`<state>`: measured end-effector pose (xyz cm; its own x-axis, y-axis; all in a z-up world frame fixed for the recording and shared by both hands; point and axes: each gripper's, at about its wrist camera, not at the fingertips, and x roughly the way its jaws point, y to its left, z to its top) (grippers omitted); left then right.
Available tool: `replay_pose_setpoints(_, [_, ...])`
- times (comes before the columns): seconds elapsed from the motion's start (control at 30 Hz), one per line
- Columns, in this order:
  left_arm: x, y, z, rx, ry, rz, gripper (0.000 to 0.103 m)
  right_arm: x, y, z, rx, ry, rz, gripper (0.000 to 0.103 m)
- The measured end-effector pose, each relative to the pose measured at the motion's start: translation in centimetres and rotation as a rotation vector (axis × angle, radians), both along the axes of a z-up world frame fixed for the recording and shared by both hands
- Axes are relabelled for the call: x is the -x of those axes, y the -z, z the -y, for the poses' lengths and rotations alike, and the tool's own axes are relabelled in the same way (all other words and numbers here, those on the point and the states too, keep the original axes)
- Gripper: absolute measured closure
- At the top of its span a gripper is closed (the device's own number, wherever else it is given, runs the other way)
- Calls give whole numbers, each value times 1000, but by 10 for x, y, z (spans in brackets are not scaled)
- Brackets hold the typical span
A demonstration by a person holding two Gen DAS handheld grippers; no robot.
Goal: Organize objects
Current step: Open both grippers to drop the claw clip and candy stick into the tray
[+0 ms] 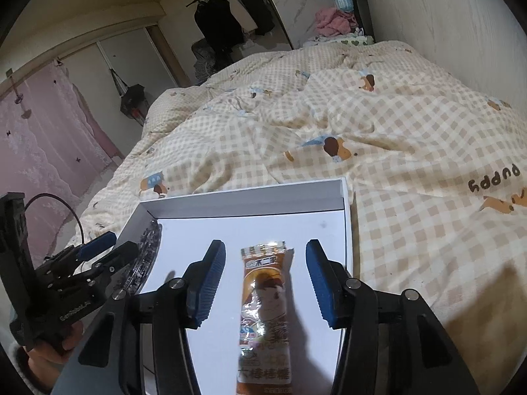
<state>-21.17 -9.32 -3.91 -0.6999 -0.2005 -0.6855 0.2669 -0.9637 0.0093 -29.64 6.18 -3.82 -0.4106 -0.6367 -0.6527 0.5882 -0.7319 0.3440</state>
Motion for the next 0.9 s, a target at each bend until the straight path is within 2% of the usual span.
replay_pose_setpoints(0.17, [-4, -6, 4, -10, -15, -28, 35, 1, -4, -5, 45, 4, 2, 51])
replay_pose_setpoints(0.23, [-9, -15, 7, 22, -34, -68, 35, -1, -9, -11, 78, 5, -9, 51])
replay_pose_setpoints(0.27, [-15, -22, 11, 13, -40, -107, 34, -3, -13, -15, 96, 8, -17, 51])
replay_pose_setpoints(0.4, [-30, -45, 27, -77, -37, -200, 31, -5, -40, -29, 170, -24, -20, 51])
replay_pose_setpoints(0.5, [-40, -66, 33, -77, -37, -218, 31, -10, -68, -36, 179, -69, -43, 51])
replay_pose_setpoints(0.53, [-45, -75, 33, -61, -35, -227, 31, -14, -81, -38, 168, -89, -70, 51])
replay_pose_setpoints(0.6, [-60, -93, 31, 20, -50, -259, 31, -23, -99, -40, 148, -120, -113, 51])
replay_pose_setpoints(0.67, [-75, -114, 24, 158, -90, -280, 31, -34, -117, -45, 142, -150, -147, 51])
replay_pose_setpoints(0.73, [-90, -130, 17, 245, -95, -279, 31, -49, -132, -52, 145, -178, -170, 51])
replay_pose_setpoints(0.83, [-115, -153, 6, 321, -58, -285, 31, -72, -148, -66, 163, -204, -188, 51])
replay_pose_setpoints(0.9, [-133, -164, 0, 342, -31, -292, 30, -87, -157, -75, 180, -220, -194, 51])
